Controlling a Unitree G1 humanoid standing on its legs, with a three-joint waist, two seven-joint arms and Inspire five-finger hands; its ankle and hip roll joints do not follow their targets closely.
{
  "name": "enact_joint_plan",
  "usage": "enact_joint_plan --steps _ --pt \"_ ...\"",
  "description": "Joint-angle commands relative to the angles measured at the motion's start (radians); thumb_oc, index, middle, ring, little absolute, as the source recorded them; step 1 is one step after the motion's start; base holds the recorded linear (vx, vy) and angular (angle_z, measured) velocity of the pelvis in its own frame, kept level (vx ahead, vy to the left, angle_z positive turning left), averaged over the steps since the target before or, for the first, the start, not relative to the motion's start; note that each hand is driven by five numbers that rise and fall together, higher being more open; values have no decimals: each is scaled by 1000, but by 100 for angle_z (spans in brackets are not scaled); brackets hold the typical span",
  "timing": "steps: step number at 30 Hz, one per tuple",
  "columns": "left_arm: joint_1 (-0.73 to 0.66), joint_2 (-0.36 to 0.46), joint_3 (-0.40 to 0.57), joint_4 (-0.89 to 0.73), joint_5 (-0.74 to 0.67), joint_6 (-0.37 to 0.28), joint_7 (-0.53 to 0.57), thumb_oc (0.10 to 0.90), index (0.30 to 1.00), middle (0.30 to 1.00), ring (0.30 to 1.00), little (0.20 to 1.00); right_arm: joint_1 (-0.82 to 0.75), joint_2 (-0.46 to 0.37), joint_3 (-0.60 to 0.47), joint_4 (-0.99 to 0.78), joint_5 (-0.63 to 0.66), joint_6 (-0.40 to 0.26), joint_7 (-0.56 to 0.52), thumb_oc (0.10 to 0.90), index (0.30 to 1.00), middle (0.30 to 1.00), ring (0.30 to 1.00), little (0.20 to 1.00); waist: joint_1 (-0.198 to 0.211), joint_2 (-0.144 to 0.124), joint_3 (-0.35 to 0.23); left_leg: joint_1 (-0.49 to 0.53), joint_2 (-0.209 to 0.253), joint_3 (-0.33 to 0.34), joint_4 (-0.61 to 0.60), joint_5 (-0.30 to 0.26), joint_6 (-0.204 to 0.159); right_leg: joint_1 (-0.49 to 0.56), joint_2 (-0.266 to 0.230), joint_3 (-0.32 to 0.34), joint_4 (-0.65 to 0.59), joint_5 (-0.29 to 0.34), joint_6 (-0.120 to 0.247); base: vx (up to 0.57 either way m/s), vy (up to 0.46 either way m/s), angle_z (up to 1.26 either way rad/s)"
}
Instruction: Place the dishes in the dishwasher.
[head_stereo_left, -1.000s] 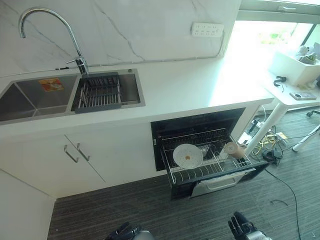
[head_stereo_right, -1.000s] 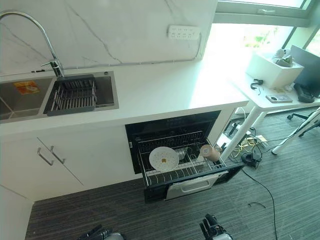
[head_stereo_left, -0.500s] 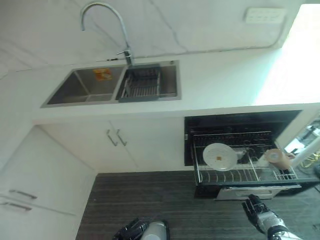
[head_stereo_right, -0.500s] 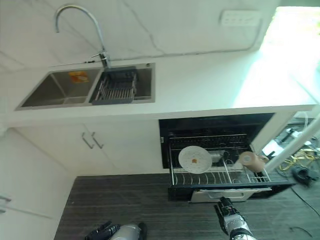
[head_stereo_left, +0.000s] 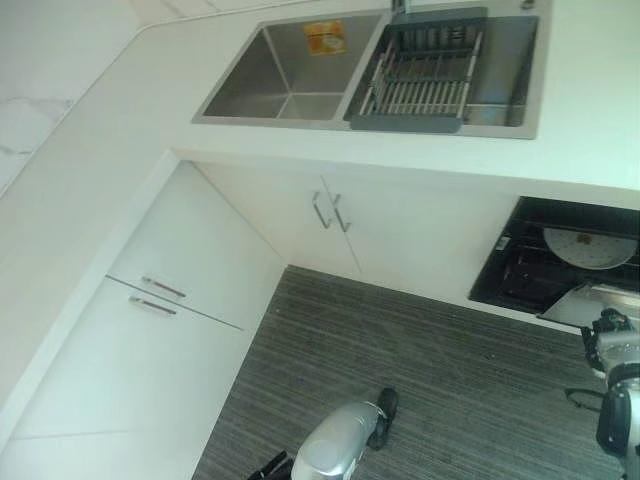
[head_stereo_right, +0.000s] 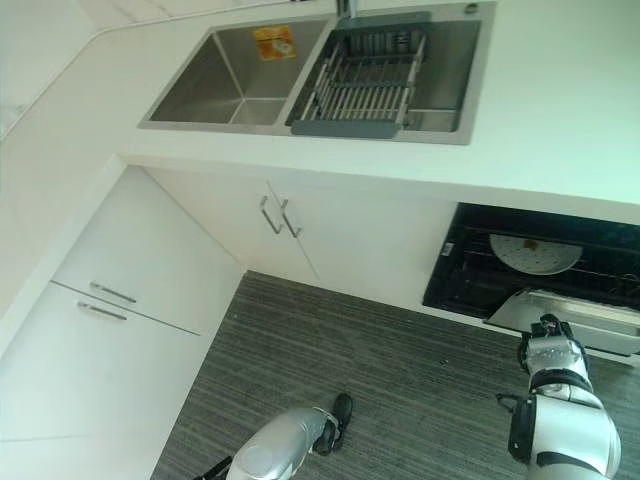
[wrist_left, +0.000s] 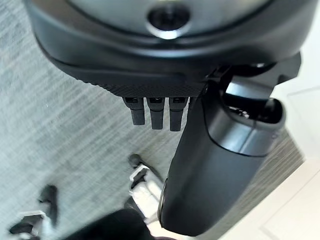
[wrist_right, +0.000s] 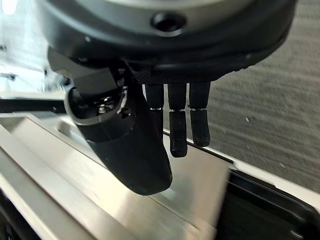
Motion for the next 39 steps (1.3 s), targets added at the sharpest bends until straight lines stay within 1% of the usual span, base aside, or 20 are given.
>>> enact_joint_plan --steps 1,4,7,11,15,19,23,26,27,28,29,31,32,33,34,35,36,37,38,39 --pt "-26 56 -44 -42 -63 -41 1 800 900 900 900 900 -220 -134 79 -75 -5 -35 25 400 300 300 300 300 62 24 -22 58 111 -42 -60 -58 -125 -60 5 40 103 -58 15 58 49 25" --pt "-12 89 -40 -81 -95 -27 10 800 900 900 900 900 -349 -223 132 -80 -47 -38 30 400 300 300 300 300 86 34 -11 25 88 -64 -60 -37 -117 -73 2 36 103 -50 15 56 32 38" --pt "3 90 -26 -89 -112 -21 -2 800 900 900 900 900 -457 -259 190 -84 -42 -53 43 400 300 300 300 300 88 42 -2 -1 78 -68 -60 -25 -113 -92 8 45 103 -52 15 54 40 35" --pt "17 77 -4 -84 -115 -49 -9 800 900 900 900 900 -562 -294 253 -95 -27 -83 73 400 300 300 300 300 89 41 11 -26 72 -70 -60 -17 -110 -114 17 58 103 -54 13 28 22 -1" --pt "21 89 4 -133 -133 -51 -9 800 900 900 900 900 -592 -296 267 -124 -38 -116 129 400 300 300 300 300 93 26 25 -38 73 -75 -60 -18 -105 -125 17 55 105 -42 16 8 -37 5" --pt "23 106 -11 -182 -131 -49 -13 800 900 900 900 900 -559 -283 246 -133 -80 -111 195 400 300 300 300 300 94 11 26 -33 79 -72 -60 -25 -101 -121 18 42 106 -29 20 -23 -80 6" --pt "21 118 -21 -214 -144 -49 -8 800 900 900 900 900 -508 -243 233 -158 -85 -108 303 400 300 300 300 300 83 -2 26 -24 96 -54 -60 -31 -105 -117 27 41 104 -26 21 -57 -76 -7" --pt "1 121 -27 -238 -153 -33 -1 800 900 900 900 900 -423 -178 238 -233 -235 -108 426 400 300 300 300 300 67 -24 24 -7 118 -35 -60 -39 -109 -112 39 39 103 -24 17 -99 -142 -15" --pt "-26 132 -21 -253 -155 -14 -8 800 900 900 900 900 -347 -133 248 -304 -302 -136 521 400 300 300 300 300 47 -44 21 8 139 -19 -60 -43 -112 -104 46 31 103 -12 18 -120 -221 -18" --pt "-36 136 -23 -264 -166 -2 -4 800 900 900 900 900 -305 -108 245 -340 -336 -142 550 400 300 300 300 300 36 -53 19 15 151 -8 -60 -44 -114 -102 51 32 103 -12 17 -123 -252 -16" --pt "-45 128 -24 -299 -168 17 19 800 900 900 900 900 -263 -75 243 -370 -392 -170 563 400 300 300 300 300 28 -60 18 22 159 -1 -60 -44 -113 -99 57 33 103 -6 20 -71 -187 -11" --pt "-75 138 -31 -404 -165 87 120 800 900 900 900 900 -190 0 277 -442 -466 -230 530 400 300 300 300 300 19 -83 12 44 179 12 -60 -49 -115 -88 70 32 103 -7 16 -53 -243 -24" --pt "-98 132 -39 -424 -166 104 164 800 900 900 900 900 -162 36 297 -483 -499 -229 503 400 300 300 300 300 11 -97 7 56 194 21 -60 -51 -116 -83 80 33 103 -18 10 -56 -309 -30" --pt "-124 126 -45 -436 -184 109 208 800 900 900 900 900 -116 74 320 -537 -519 -229 481 416 324 324 324 324 -6 -115 2 71 219 33 -60 -54 -121 -80 95 39 103 -35 1 -59 -298 -27" --pt "-139 120 -48 -440 -200 104 237 800 900 900 900 900 -65 105 334 -579 -537 -242 471 453 380 380 380 380 -23 -126 -2 84 236 43 -60 -55 -124 -82 106 48 103 -43 -4 -49 -276 -22" --pt "-154 108 -50 -437 -207 92 274 800 900 900 900 900 2 150 351 -630 -549 -256 454 551 526 526 526 526 -46 -138 -9 99 257 55 -60 -55 -127 -86 120 62 103 -53 -8 -42 -217 -24" --pt "-151 101 -45 -421 -204 69 269 800 900 900 900 900 53 177 354 -670 -535 -265 441 739 808 808 808 808 -60 -144 -12 107 271 62 -60 -54 -131 -89 131 74 103 -63 -12 -98 -243 -52" --pt "-87 83 10 -166 -198 -141 2 800 900 900 900 900 225 240 317 -720 -554 -318 505 800 900 900 900 900 -108 -146 -20 130 306 78 -60 -56 -143 -105 162 115 103 -94 -22 -115 -168 -56" --pt "-64 81 31 -88 -220 -200 -95 800 900 900 900 900 263 260 307 -701 -560 -344 544 800 900 900 900 900 -126 -141 -19 140 318 87 -60 -55 -151 -113 179 134 103 -107 -27 -125 -125 -55" --pt "-47 81 48 -52 -221 -232 -147 800 900 900 900 900 278 271 305 -685 -582 -349 568 800 900 900 900 900 -137 -136 -20 146 328 93 -60 -53 -159 -119 192 150 103 -116 -35 -88 -43 -36"
